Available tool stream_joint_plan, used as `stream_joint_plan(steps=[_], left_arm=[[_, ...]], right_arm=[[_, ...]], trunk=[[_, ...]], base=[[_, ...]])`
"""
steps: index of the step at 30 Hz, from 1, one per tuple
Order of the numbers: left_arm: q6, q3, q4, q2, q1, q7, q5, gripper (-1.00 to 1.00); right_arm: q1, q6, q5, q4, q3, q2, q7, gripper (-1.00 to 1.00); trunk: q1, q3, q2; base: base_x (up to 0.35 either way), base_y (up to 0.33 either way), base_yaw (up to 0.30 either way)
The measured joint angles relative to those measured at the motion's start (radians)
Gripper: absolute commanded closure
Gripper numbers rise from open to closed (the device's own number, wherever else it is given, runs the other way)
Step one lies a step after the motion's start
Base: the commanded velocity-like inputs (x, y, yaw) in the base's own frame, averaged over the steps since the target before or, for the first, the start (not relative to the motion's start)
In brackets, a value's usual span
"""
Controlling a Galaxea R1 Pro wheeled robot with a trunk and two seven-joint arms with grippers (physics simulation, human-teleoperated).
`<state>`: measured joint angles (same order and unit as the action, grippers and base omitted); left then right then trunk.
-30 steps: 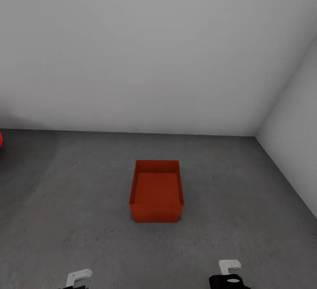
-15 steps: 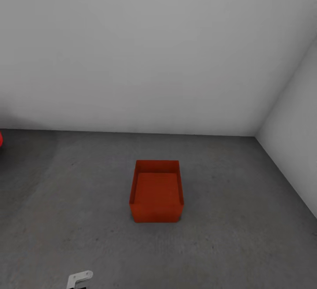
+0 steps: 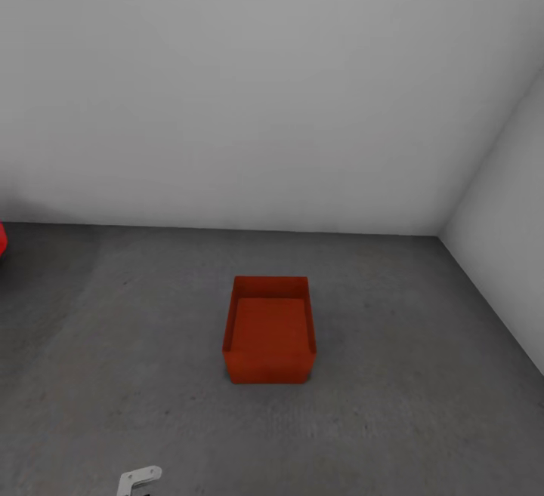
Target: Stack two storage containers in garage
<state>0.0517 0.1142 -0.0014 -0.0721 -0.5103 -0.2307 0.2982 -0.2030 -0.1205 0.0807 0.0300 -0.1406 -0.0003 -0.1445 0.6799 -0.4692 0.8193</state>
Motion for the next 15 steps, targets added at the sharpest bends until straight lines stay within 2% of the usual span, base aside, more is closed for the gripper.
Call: stream_joint_plan(steps=[6, 15], left_arm=[[-0.001, 0.000, 0.000, 0.000, 0.000, 0.000, 0.001, -1.00], [-0.002, 0.000, 0.000, 0.000, 0.000, 0.000, 0.000, -1.00]], right_arm=[[0.000, -0.002, -0.006, 0.000, 0.000, 0.000, 0.049, -1.00], [0.008, -0.015, -0.009, 0.000, -0.001, -0.002, 0.056, -1.00]], trunk=[[0.000, 0.009, 0.000], [0.000, 0.023, 0.000]], base=[[0.000, 0.000, 0.075], [0.000, 0.000, 0.041]])
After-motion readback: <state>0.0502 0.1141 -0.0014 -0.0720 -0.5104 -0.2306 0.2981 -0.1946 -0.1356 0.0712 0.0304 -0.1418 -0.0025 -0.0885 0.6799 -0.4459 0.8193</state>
